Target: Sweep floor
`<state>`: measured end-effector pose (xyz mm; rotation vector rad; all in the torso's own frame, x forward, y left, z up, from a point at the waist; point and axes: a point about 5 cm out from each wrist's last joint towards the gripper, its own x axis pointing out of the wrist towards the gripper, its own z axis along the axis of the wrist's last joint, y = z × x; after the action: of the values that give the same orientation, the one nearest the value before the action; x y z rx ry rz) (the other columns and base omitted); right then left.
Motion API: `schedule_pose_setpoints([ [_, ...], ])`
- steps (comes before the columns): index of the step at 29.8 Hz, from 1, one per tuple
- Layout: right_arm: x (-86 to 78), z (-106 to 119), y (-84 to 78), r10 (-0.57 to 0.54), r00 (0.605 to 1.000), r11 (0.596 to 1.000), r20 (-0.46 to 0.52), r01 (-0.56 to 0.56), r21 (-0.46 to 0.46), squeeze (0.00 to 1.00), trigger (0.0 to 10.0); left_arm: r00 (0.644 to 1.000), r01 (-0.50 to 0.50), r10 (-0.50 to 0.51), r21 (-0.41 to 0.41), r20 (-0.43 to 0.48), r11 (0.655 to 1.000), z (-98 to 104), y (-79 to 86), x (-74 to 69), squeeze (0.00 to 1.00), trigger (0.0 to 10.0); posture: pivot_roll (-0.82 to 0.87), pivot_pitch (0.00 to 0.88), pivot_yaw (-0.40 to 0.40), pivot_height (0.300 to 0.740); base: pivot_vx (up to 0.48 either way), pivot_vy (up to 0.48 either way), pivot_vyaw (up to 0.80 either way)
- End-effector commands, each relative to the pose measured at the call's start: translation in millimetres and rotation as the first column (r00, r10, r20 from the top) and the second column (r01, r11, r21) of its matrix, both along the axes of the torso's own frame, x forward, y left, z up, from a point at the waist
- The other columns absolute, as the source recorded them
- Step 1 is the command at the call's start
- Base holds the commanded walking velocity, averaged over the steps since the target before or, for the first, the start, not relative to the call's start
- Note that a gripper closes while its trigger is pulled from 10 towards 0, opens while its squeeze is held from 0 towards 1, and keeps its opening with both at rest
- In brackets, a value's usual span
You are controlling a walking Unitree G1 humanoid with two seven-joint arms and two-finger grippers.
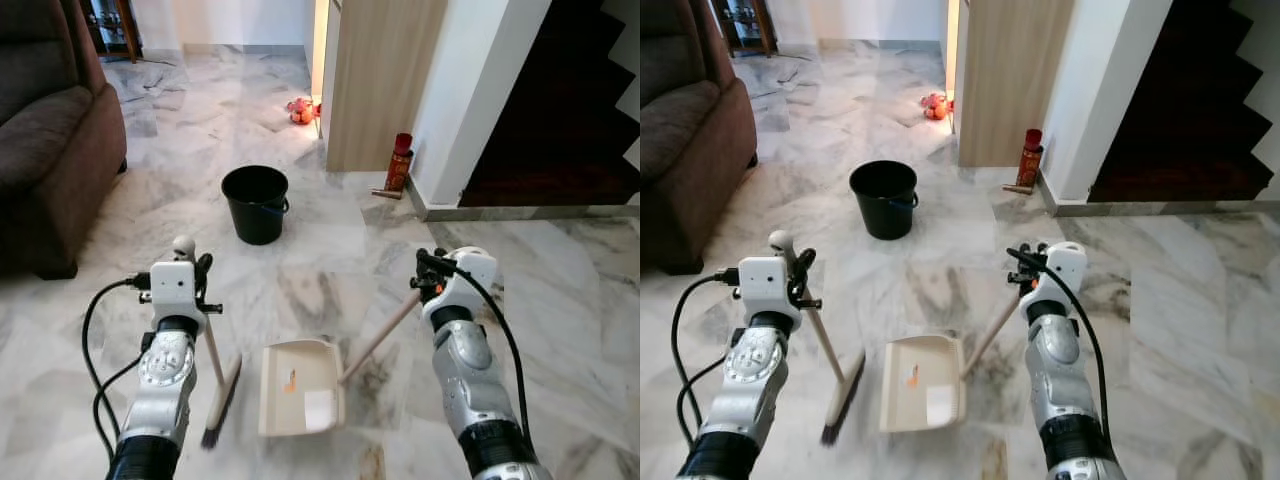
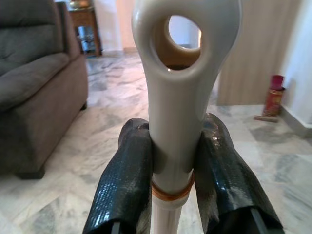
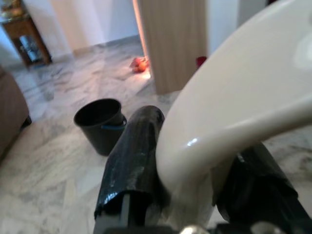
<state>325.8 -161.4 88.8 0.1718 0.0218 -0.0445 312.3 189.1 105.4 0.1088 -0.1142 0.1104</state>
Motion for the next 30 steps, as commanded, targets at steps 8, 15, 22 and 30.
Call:
schedule_pose_setpoints([
  [8,4.6,13.3,5.4,0.016,0.998,0.999,0.056,-0.018,0.029,0.0,10.0,1.0,-0.009,0.009,0.019,0.023,1.0,6.0,2.4,1.0,0.0,10.0,0.02,0.028,-0.043,0.74,0.252,0.0,0.2],
  [15,4.0,11.6,6.4,0.022,0.999,0.999,0.047,-0.023,0.03,0.0,10.0,1.0,-0.01,0.01,0.018,0.021,1.0,5.6,2.9,1.0,0.0,10.0,0.02,0.031,-0.041,0.74,0.253,0.0,0.0],
  [22,4.1,11.3,7.0,0.031,0.999,0.999,0.044,-0.032,0.026,0.0,10.0,1.0,-0.013,0.013,0.019,0.023,1.0,5.9,3.2,1.1,0.0,10.0,0.02,0.031,-0.042,0.74,0.253,0.0,0.0],
  [30,4.1,12.0,6.3,0.019,0.999,0.999,0.049,-0.021,0.033,0.0,10.0,1.0,-0.018,0.018,0.02,0.022,1.0,5.8,3.5,0.9,0.0,10.0,0.03,0.029,-0.041,0.74,0.257,0.0,0.37],
])
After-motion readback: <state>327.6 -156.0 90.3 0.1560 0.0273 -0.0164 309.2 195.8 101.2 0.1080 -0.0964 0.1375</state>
